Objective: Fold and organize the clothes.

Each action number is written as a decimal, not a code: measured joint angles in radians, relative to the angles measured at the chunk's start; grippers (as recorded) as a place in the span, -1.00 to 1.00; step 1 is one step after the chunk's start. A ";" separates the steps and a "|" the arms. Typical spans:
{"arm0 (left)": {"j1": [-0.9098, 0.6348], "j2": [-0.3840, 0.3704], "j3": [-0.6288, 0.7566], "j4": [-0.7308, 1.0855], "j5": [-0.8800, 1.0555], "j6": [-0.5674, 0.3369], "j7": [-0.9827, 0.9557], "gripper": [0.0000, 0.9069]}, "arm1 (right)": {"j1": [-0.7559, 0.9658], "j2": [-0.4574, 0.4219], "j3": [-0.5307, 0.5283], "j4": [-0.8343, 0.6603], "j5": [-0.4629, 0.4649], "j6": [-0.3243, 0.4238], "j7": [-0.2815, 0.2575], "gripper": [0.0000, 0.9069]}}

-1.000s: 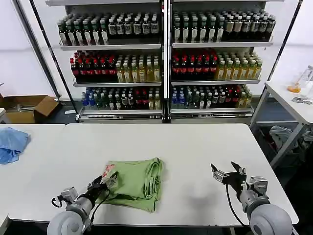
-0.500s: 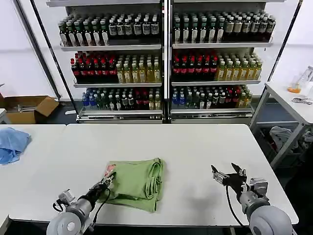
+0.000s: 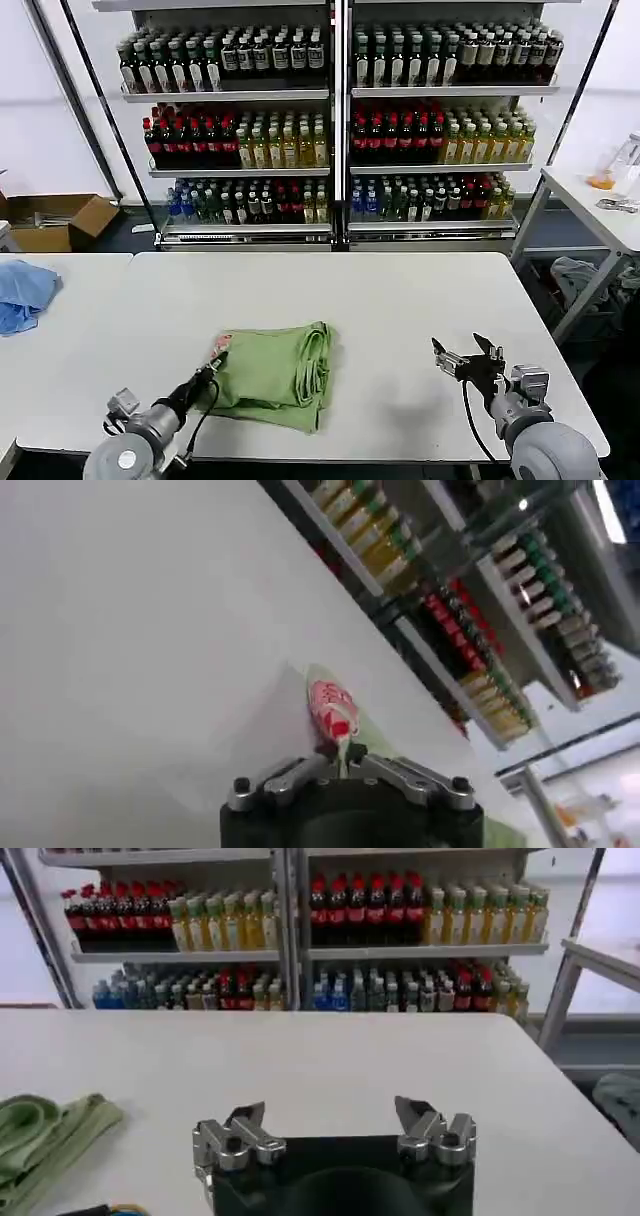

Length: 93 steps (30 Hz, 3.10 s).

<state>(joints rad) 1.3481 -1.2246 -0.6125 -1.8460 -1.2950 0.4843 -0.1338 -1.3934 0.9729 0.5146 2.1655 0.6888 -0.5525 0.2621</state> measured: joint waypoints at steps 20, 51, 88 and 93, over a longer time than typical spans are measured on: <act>-0.019 0.241 -0.404 -0.073 -0.170 0.029 -0.033 -0.96 | 0.037 -0.001 -0.021 0.006 0.002 0.004 -0.004 1.00; -0.229 0.054 0.495 -0.073 0.778 0.051 -0.056 1.00 | 0.044 -0.002 0.011 0.010 0.003 0.004 -0.014 1.00; -0.009 0.041 0.207 -0.191 0.813 -0.279 -0.095 1.00 | 0.410 0.295 -0.428 -0.370 0.065 0.098 0.035 1.00; 0.032 0.041 0.151 -0.203 0.813 -0.288 -0.098 1.00 | 0.461 0.362 -0.469 -0.457 0.084 0.106 0.051 -0.73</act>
<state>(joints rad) 1.3802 -1.1838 -0.4611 -2.0494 -0.4821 0.1960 -0.2314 -0.9323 1.3346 0.0458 1.7083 0.7725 -0.4467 0.3134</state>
